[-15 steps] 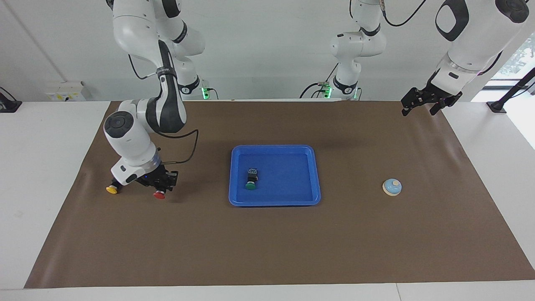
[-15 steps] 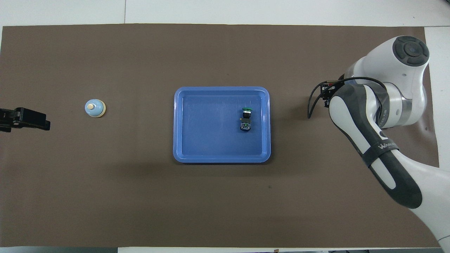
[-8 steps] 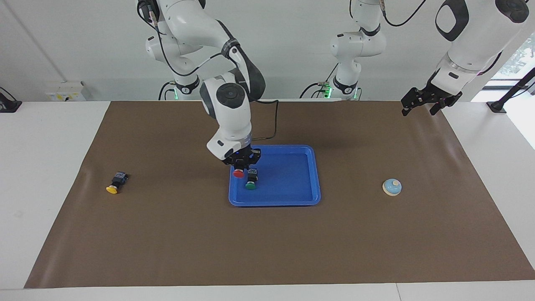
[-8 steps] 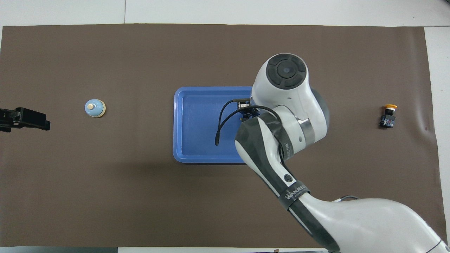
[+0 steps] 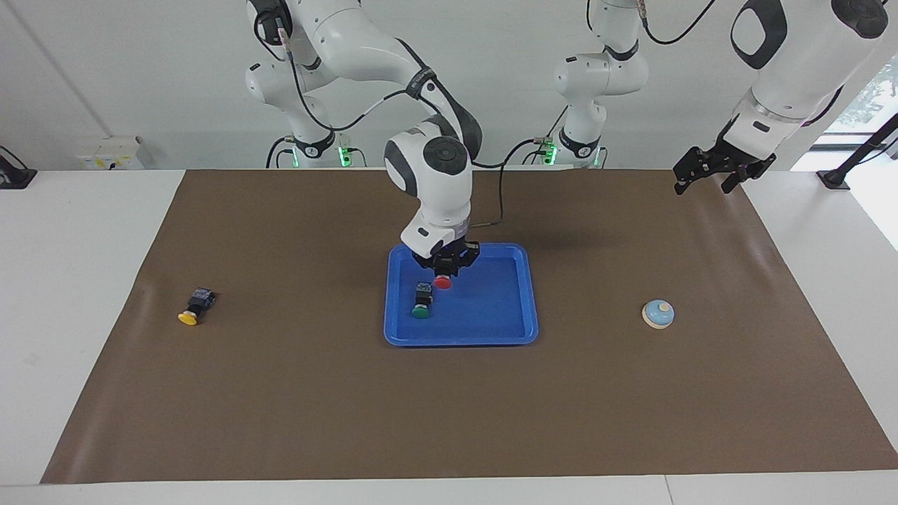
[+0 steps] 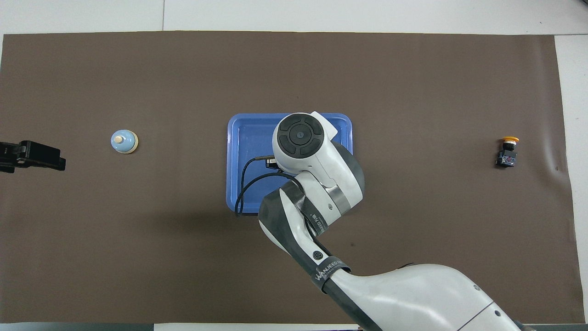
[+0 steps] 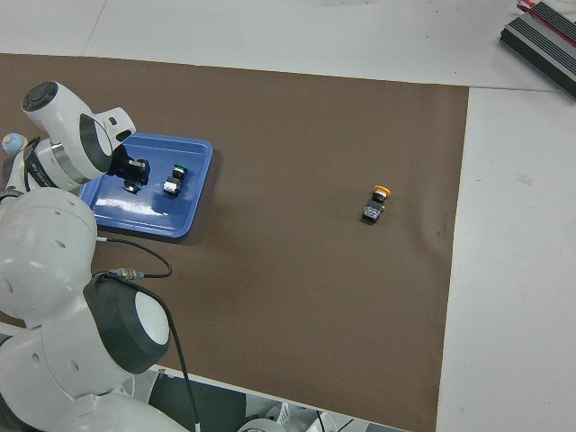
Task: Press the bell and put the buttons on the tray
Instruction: 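Carry the red button into the tray and release it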
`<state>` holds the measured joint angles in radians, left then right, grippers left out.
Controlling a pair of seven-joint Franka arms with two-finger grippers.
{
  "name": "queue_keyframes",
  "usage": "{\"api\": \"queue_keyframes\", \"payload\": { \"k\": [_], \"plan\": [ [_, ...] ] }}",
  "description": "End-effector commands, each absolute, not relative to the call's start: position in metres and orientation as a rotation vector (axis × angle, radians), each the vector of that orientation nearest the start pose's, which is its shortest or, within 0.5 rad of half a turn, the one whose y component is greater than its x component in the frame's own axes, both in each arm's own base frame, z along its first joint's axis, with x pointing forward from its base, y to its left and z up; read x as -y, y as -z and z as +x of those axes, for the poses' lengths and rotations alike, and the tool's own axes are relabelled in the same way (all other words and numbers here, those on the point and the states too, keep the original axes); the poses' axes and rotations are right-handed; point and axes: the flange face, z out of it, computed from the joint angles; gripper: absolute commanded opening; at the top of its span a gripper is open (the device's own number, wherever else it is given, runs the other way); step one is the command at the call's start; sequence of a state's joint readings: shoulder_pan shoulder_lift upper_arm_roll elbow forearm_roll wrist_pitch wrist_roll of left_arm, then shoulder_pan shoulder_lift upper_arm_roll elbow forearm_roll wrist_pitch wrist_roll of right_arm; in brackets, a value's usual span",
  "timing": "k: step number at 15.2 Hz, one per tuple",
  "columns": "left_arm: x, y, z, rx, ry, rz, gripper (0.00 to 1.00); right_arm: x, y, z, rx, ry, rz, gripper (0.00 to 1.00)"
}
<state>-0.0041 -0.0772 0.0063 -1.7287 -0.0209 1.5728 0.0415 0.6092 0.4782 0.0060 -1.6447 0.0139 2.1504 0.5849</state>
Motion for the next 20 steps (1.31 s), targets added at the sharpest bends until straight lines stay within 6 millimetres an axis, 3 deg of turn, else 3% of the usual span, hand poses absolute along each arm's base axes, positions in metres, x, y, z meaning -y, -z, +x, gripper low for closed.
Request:
{"api": "queue_keyframes", "payload": {
  "k": [1,7,12,13,14,15,17,19,20],
  "plan": [
    [-0.001,-0.599,0.525,-0.052,-0.120,-3.167,1.00,-0.389,-0.329,0.560,0.013,0.049,-3.100,0.00],
    [-0.001,-0.599,0.525,-0.055,-0.121,-3.167,1.00,-0.394,-0.299,0.561,0.046,0.067,-3.106,0.00],
    [-0.001,-0.599,0.525,-0.052,-0.120,-3.167,1.00,-0.403,-0.296,0.553,0.043,0.051,-3.105,0.00],
    [-0.001,-0.599,0.525,-0.055,-0.121,-3.167,1.00,-0.404,-0.295,0.552,0.041,0.045,-3.105,0.19],
    [-0.001,-0.599,0.525,-0.055,-0.121,-3.167,1.00,-0.403,-0.296,0.553,0.029,0.041,-3.107,0.76],
    [-0.001,-0.599,0.525,-0.055,-0.121,-3.167,1.00,-0.403,-0.298,0.553,0.013,0.033,-3.111,1.00],
    [-0.001,-0.599,0.525,-0.055,-0.121,-3.167,1.00,-0.402,-0.302,0.553,-0.010,0.003,-3.123,1.00],
    [-0.001,-0.599,0.525,-0.053,-0.118,-3.167,1.00,-0.387,-0.313,0.560,-0.049,-0.014,-3.131,1.00],
    [-0.001,-0.599,0.525,-0.055,-0.120,-3.166,1.00,-0.375,-0.329,0.566,-0.076,-0.018,-3.134,1.00]
  ]
}}
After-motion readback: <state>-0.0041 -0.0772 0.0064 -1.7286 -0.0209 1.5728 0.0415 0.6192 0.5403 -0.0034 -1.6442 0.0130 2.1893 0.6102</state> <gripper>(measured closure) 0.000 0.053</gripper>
